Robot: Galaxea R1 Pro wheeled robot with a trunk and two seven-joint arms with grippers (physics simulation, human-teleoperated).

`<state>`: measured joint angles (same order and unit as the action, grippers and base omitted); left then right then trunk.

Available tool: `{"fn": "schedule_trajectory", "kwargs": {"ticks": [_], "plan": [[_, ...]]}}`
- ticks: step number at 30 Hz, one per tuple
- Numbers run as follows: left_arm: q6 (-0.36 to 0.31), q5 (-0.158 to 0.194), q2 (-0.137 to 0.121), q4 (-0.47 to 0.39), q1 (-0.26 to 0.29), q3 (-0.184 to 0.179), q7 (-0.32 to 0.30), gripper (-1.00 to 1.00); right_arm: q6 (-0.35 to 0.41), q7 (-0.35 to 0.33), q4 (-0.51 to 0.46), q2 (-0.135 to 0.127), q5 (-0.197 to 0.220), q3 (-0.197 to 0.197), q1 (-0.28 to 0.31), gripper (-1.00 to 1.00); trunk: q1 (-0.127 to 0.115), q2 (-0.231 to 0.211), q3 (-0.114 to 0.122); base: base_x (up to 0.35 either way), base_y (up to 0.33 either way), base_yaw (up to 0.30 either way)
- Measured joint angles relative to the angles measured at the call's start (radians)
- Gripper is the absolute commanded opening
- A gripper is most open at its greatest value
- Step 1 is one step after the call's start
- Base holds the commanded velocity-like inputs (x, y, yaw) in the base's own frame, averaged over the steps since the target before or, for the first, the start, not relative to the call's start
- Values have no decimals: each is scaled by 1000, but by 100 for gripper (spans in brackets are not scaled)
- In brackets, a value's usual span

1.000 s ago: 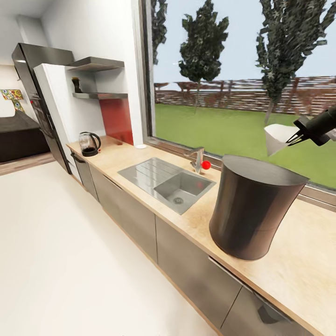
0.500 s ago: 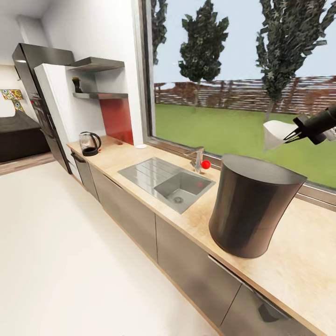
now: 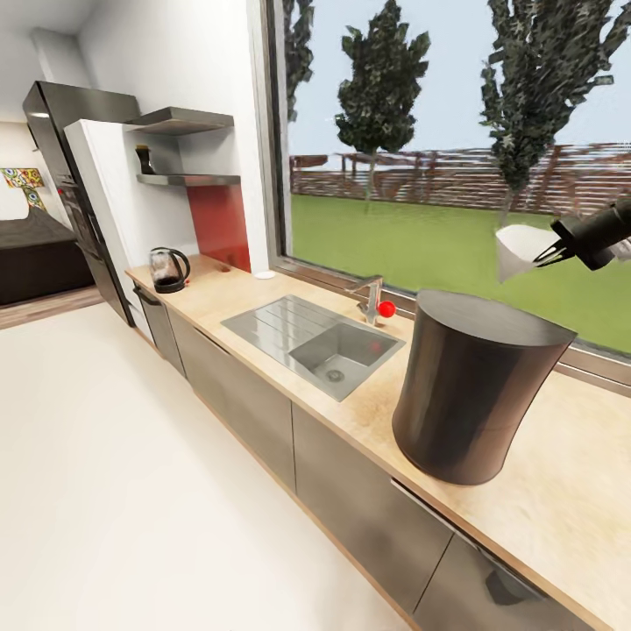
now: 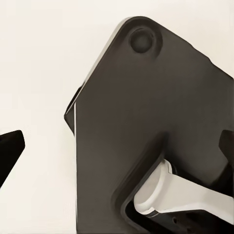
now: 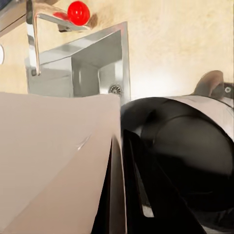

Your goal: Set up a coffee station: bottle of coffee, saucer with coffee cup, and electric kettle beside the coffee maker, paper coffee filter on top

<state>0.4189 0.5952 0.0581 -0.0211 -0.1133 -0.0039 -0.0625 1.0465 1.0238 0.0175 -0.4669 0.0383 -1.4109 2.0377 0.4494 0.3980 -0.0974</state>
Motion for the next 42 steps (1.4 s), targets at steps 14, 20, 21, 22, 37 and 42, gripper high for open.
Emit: {"fn": "schedule_trajectory", "kwargs": {"ticks": [14, 20, 21, 22, 37, 42], "plan": [[0, 3, 10, 3, 0, 0, 0, 100, -5, 214, 11, -29, -8, -90, 0, -100, 0, 0, 0, 0, 0, 0], [0, 6, 12, 13, 0, 1, 0, 100, -38, 305, 11, -45, -7, -243, 0, -100, 0, 0, 0, 0, 0, 0], [0, 7, 13, 13, 0, 1, 0, 100, -42, 311, 11, -47, -7, -251, 0, -100, 0, 0, 0, 0, 0, 0], [0, 7, 13, 14, 0, 0, 0, 100, -51, 317, 11, -49, -7, -260, 0, -100, 0, 0, 0, 0, 0, 0], [-1, 7, 14, 14, 0, 1, 0, 100, -131, 322, 10, -51, -8, -264, 3, -100, 0, 0, 0, 0, 0, 0], [-1, 7, 14, 14, 0, 1, 0, 100, -156, 320, 11, -47, -8, -263, 3, -100, 0, 0, 0, 0, 0, 0]]}}
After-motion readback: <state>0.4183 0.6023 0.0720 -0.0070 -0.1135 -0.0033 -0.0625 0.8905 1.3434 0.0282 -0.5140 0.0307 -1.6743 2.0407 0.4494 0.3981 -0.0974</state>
